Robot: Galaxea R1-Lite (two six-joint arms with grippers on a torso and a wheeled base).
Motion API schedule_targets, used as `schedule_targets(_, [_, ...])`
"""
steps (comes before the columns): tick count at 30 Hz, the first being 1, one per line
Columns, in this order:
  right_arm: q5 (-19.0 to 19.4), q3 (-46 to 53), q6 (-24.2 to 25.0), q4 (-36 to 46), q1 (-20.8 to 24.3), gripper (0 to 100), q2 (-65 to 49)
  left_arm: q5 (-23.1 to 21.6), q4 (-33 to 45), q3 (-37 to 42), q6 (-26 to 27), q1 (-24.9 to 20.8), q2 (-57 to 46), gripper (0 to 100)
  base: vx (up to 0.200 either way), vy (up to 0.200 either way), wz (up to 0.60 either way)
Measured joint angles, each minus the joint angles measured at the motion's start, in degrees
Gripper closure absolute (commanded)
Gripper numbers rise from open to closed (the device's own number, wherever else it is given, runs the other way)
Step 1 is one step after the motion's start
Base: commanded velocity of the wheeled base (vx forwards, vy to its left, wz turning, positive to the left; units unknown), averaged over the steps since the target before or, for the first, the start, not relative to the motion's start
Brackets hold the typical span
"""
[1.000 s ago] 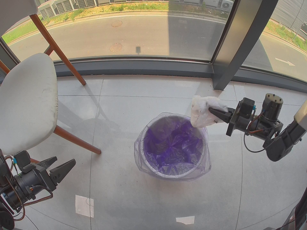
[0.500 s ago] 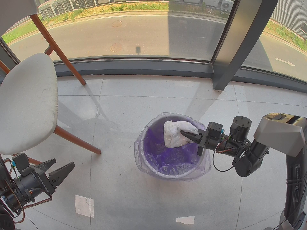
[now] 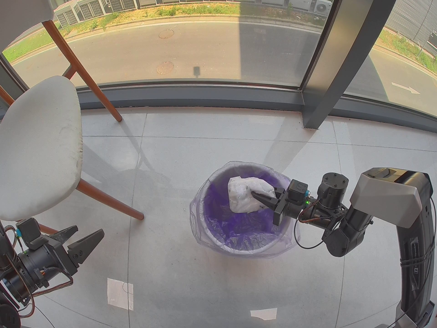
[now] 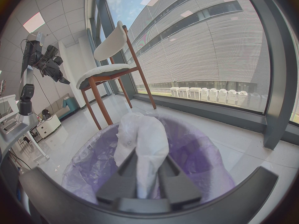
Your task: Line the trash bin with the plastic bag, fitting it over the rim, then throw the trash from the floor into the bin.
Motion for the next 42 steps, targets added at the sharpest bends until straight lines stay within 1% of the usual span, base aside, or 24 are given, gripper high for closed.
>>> schedule_targets(9, [0.2, 2.0, 0.6, 0.4, 0.7, 0, -3.9, 0.0, 0.0, -0.3, 0.0, 0.4, 0.0, 0, 0.0, 0.0, 0.0])
schedule_targets(12, [0.2, 4.5, 0.9, 0.3, 0.3, 0, -8.0, 0.1, 0.0, -0.4, 0.0, 1.2, -0.3, 0, 0.0, 0.0, 0.0])
schedule_targets(15, [0.1, 8.5, 1.4, 0.3, -1.2, 0, -13.7, 0.1, -0.1, -0.6, 0.0, 2.2, -1.1, 0, 0.0, 0.0, 0.0])
schedule_targets(18, [0.2, 13.3, 2.1, 0.3, -4.2, 0, -20.5, 0.2, -0.1, -0.6, 0.0, 3.4, -2.6, 0, 0.0, 0.0, 0.0])
schedule_targets(20, [0.3, 16.4, 2.9, 0.2, -7.2, 0, -25.2, 0.3, 0.0, -0.6, 0.0, 4.4, -4.1, 0, 0.0, 0.0, 0.0])
schedule_targets(24, [0.4, 22.5, 6.0, 0.2, -15.7, 0, -36.0, 1.3, 0.4, -0.5, 0.0, 6.3, -7.9, 0, 0.0, 0.0, 0.0])
schedule_targets(27, [0.2, 26.5, 9.0, 0.5, -20.7, 0, -43.6, 3.5, 1.1, -0.5, 0.4, 7.4, -11.0, 0, 0.0, 0.0, 0.0])
schedule_targets(30, [-0.7, 30.7, 11.8, 1.6, -24.1, 0, -51.9, 7.3, 2.9, -0.9, 1.6, 8.2, -14.7, 0, 0.0, 0.0, 0.0])
schedule_targets(33, [-1.9, 35.3, 13.7, 4.2, -26.4, 0, -60.7, 11.0, 7.1, -1.2, 2.8, 8.8, -19.4, 0, 0.0, 0.0, 0.0])
schedule_targets(37, [-2.5, 40.6, 15.1, 9.8, -27.8, 0, -71.8, 13.4, 15.9, -1.5, 3.8, 9.1, -27.4, 0, 0.0, 0.0, 0.0])
schedule_targets(40, [-1.9, 43.4, 15.7, 17.1, -28.3, 0, -80.3, 14.5, 24.2, -1.7, 4.5, 9.3, -34.7, 0, 0.0, 0.0, 0.0])
schedule_targets(42, [-1.1, 44.8, 16.0, 23.4, -28.4, 0, -86.4, 15.2, 27.9, -1.9, 4.8, 9.4, -38.7, 0, 0.0, 0.0, 0.0])
